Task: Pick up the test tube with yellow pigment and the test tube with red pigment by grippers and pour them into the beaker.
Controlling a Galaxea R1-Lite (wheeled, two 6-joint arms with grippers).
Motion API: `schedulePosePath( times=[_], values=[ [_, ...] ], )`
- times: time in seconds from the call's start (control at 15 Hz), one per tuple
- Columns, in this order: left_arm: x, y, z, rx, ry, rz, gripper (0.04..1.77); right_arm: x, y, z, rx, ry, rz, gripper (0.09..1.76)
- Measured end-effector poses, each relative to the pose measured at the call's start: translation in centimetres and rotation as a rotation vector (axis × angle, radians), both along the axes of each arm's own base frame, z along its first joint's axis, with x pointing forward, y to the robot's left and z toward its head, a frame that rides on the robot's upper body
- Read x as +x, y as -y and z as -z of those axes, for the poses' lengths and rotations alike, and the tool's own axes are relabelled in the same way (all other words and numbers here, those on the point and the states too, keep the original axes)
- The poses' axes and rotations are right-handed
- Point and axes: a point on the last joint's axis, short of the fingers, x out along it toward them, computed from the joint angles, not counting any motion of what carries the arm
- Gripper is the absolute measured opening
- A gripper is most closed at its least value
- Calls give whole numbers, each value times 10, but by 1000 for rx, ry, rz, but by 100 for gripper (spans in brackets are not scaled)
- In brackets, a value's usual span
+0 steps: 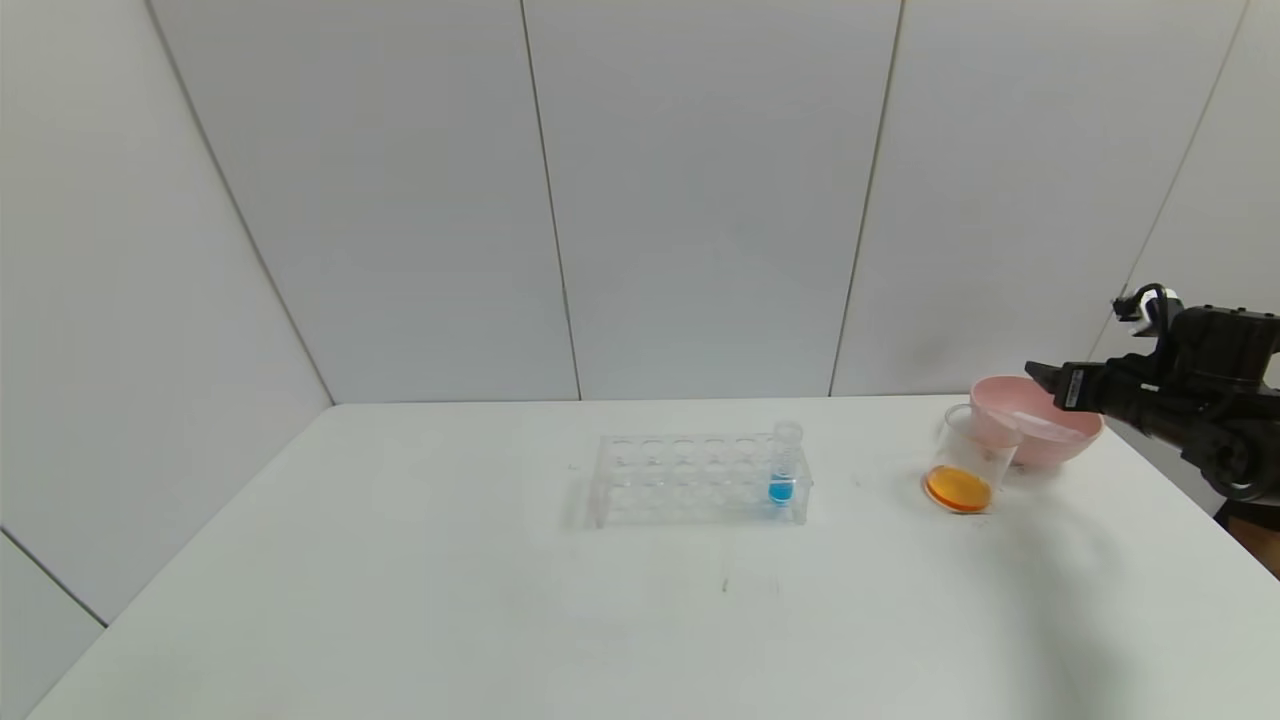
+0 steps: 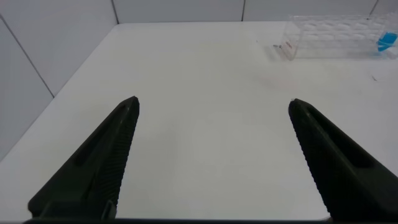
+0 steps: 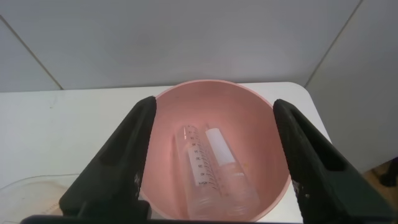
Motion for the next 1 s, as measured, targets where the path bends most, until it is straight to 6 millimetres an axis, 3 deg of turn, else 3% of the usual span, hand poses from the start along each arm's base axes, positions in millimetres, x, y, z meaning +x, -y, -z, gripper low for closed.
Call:
schedulePosePath(
  times=[0.27, 0.47, 0.67, 1.0],
  values=[
    [0, 0, 0, 0, 0, 0, 172, -8, -2, -14, -2, 5, 0, 150],
    [0, 0, 0, 0, 0, 0, 172, -28, -12, -31, 1, 6, -12, 156],
    [0, 0, 0, 0, 0, 0, 172, -60, -28, -51, -2, 28, -41, 161],
    [0, 0, 0, 0, 0, 0, 172, -142, -52, -93, -20, 125, -78, 166]
  ],
)
